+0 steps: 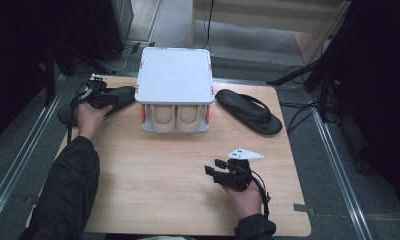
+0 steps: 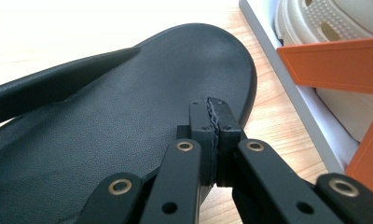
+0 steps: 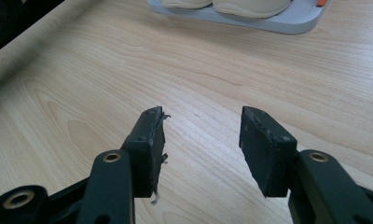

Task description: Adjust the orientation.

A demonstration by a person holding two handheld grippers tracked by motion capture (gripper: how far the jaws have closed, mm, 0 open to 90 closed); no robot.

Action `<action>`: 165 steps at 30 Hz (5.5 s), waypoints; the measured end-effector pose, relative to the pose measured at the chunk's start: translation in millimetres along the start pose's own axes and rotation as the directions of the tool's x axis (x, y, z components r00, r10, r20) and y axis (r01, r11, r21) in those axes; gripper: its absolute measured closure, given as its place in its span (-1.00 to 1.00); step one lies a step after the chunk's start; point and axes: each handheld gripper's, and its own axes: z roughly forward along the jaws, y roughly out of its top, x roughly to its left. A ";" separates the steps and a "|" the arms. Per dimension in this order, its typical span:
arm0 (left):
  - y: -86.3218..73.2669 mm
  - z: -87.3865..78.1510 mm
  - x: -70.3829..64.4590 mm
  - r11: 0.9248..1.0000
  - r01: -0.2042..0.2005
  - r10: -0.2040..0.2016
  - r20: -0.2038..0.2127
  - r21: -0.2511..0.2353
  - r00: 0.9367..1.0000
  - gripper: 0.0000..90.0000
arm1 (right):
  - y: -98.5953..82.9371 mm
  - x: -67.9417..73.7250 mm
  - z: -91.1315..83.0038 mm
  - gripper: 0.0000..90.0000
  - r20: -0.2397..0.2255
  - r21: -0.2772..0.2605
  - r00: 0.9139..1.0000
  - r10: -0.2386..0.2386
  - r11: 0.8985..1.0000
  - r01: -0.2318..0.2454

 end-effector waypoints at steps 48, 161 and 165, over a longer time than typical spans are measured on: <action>-63.6 -58.8 -17.6 0.996 -0.030 0.019 0.112 0.089 0.993 0.96 | 25.7 -10.0 10.1 0.12 -0.047 -0.016 0.999 -0.019 1.000 0.018; -93.3 -89.4 23.4 0.967 0.246 -0.246 -0.017 0.069 0.969 0.54 | 31.0 -3.4 20.0 0.08 -0.043 0.008 0.997 -0.066 0.998 0.066; -92.8 -90.9 23.7 0.966 0.248 -0.248 -0.008 0.073 0.969 0.54 | 30.9 -3.4 20.4 0.08 -0.041 0.009 0.997 -0.067 0.998 0.067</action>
